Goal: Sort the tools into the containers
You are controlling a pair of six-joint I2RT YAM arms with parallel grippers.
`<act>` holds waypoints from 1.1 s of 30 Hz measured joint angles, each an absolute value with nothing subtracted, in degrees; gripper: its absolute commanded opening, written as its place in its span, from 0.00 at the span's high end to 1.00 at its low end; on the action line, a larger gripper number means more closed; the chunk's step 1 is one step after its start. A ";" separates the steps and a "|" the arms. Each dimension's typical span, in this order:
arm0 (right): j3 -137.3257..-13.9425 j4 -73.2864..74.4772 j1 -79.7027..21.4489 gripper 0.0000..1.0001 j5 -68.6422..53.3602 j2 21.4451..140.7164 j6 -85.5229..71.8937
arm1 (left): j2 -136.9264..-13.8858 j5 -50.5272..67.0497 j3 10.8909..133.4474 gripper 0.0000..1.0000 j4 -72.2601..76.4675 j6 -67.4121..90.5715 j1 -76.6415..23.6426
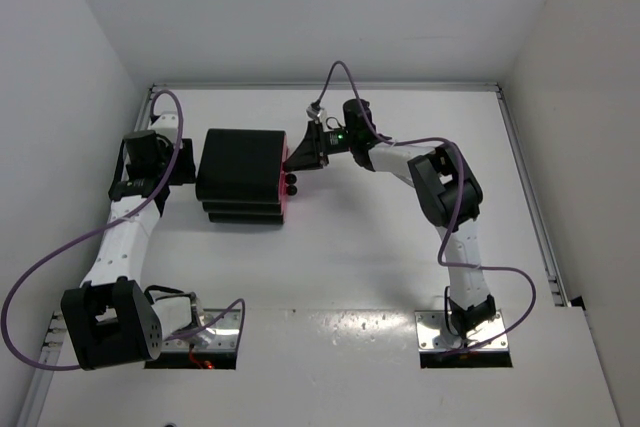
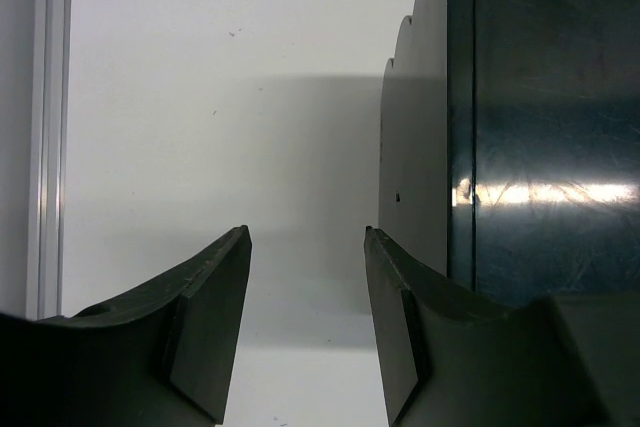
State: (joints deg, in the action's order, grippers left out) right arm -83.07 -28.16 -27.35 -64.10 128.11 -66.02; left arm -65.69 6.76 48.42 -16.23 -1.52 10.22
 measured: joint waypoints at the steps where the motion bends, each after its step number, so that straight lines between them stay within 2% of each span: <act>1: -83.02 -28.16 -27.33 0.80 -64.10 128.11 -65.98 | -65.69 6.79 48.40 0.45 -16.23 -1.52 10.22; 16: -72.49 -26.46 -20.25 0.82 -68.36 121.30 -61.78 | -65.67 7.03 48.36 0.45 -16.23 -1.52 10.22; 33: -66.11 -6.28 -12.08 0.82 -73.01 115.33 -42.57 | -65.67 7.09 48.36 0.45 -16.23 -1.52 10.22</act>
State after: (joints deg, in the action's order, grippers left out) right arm -66.11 -6.28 -12.08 -73.01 115.33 -42.57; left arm -65.67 7.09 48.36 -16.23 -1.52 10.22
